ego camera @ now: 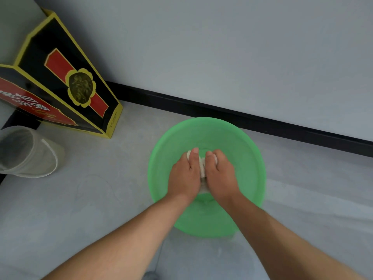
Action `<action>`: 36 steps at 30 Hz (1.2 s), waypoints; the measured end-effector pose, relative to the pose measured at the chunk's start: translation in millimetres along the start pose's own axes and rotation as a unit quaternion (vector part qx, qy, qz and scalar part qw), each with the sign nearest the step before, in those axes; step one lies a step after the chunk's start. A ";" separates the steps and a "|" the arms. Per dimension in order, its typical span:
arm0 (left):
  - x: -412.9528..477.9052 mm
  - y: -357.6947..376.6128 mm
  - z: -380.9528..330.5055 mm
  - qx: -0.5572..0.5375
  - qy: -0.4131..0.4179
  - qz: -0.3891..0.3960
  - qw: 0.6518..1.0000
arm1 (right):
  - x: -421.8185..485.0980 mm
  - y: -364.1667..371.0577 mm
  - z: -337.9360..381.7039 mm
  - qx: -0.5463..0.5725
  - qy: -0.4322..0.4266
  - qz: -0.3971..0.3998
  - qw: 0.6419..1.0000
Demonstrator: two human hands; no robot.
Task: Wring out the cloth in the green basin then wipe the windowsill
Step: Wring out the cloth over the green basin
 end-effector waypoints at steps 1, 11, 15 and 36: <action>-6.1 -3.4 -4.7 -0.047 -0.007 0.026 0.999 | -4.0 -7.3 5.8 0.023 0.007 0.000 1.000; -77.8 -104.9 -100.8 -0.164 -0.069 0.140 0.974 | -78.5 -68.2 123.1 0.116 0.069 -0.019 0.991; -113.5 -147.8 -139.8 -0.157 -0.078 0.138 0.975 | -114.3 -85.8 187.7 0.112 0.050 -0.021 0.992; -192.6 -205.6 -445.4 -0.113 0.073 0.006 0.991 | -144.9 -304.6 423.3 0.197 -0.021 -0.029 0.980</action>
Point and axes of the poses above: each hand's wrist, its own x-axis towards the middle knuckle, its own y-axis out of the palm, z = x × y, the point moved 4 cm from there along x, towards the middle knuckle, and after that the axes turned 7 degrees about x, right-handed, at the moved point
